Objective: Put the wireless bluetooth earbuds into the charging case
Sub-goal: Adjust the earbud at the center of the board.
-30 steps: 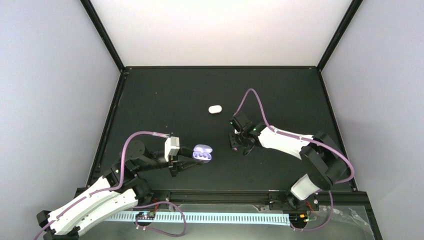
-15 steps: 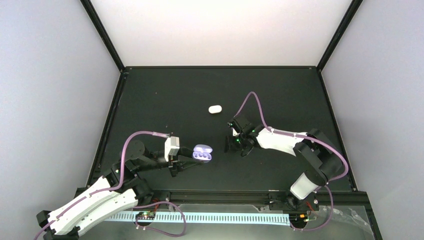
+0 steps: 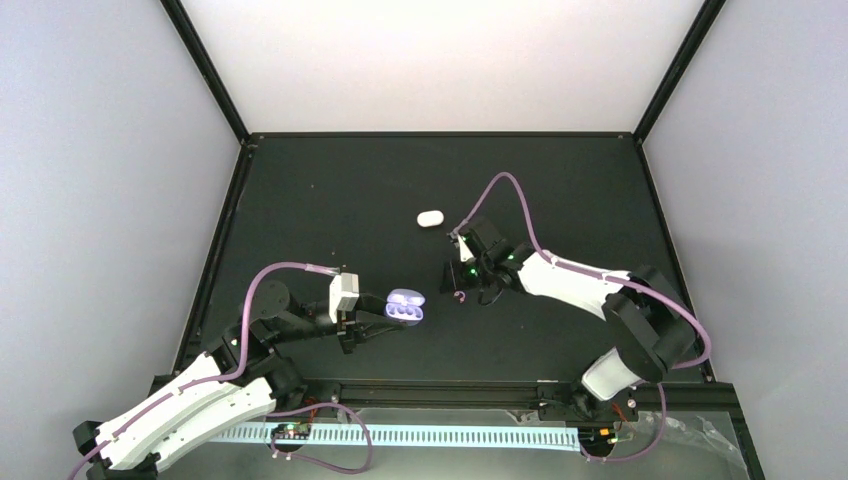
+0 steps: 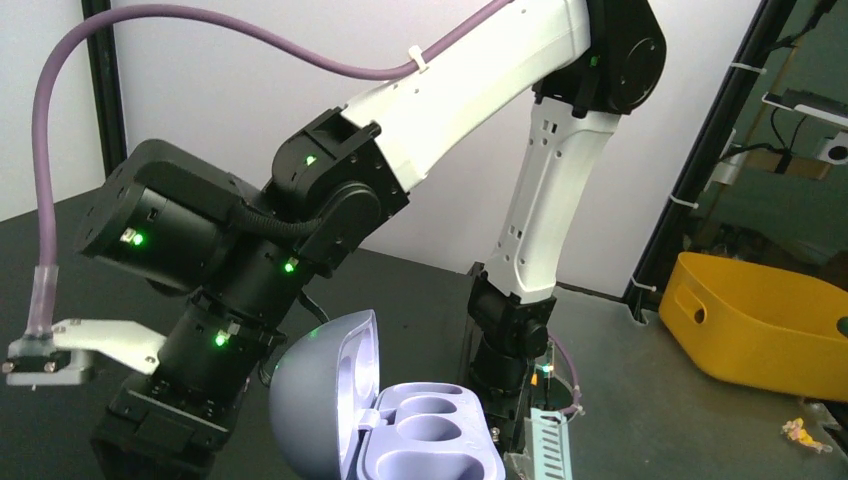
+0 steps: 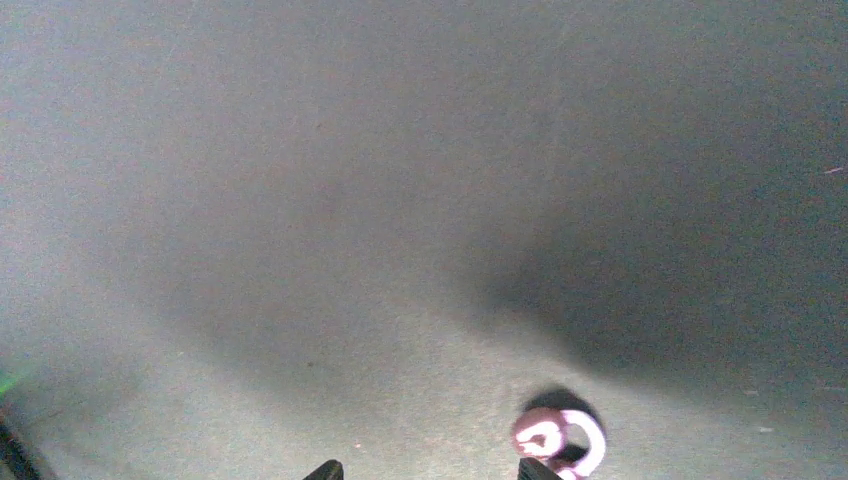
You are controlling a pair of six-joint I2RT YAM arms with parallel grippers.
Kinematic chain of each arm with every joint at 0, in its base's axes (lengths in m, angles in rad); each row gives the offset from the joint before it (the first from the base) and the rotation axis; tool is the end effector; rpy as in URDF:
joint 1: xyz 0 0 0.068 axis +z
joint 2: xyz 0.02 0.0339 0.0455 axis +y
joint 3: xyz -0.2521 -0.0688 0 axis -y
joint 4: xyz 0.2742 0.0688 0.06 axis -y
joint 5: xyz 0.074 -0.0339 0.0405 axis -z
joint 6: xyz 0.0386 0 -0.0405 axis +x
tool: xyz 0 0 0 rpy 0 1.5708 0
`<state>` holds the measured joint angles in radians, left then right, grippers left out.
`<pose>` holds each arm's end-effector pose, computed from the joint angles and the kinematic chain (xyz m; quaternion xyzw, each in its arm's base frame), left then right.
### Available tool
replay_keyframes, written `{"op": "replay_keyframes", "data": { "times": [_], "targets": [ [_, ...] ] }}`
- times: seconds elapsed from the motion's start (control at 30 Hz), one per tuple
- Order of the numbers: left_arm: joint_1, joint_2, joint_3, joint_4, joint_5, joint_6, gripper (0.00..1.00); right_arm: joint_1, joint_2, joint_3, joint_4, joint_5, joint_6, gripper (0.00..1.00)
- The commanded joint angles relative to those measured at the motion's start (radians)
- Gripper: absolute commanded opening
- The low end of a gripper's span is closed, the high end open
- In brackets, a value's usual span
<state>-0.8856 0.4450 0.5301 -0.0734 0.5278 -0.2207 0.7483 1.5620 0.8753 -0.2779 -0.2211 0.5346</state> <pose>0.0912 -0.1423 0.3064 0.3968 0.5809 -0.5167 0.4879 0.2372 0.2317 0.1464 -0.1339 0.9397 0.2619 0.1747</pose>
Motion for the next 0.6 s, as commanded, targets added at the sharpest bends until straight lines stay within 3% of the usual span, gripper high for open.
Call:
{"op": "replay_keyframes", "data": {
  "times": [0.0,0.3,0.57],
  "targets": [
    [-0.004,-0.004,0.004,0.018,-0.005,-0.008,0.01,-0.024,-0.033,0.015,-0.066,0.108,-0.06,0.44],
    [-0.004,-0.004,0.005,0.011,-0.008,-0.009,0.02,-0.053,0.008,0.011,-0.091,0.187,-0.107,0.25],
    [-0.004,0.001,0.005,0.014,-0.011,-0.008,0.02,-0.052,0.055,0.009,-0.086,0.168,-0.144,0.24]
  ]
}}
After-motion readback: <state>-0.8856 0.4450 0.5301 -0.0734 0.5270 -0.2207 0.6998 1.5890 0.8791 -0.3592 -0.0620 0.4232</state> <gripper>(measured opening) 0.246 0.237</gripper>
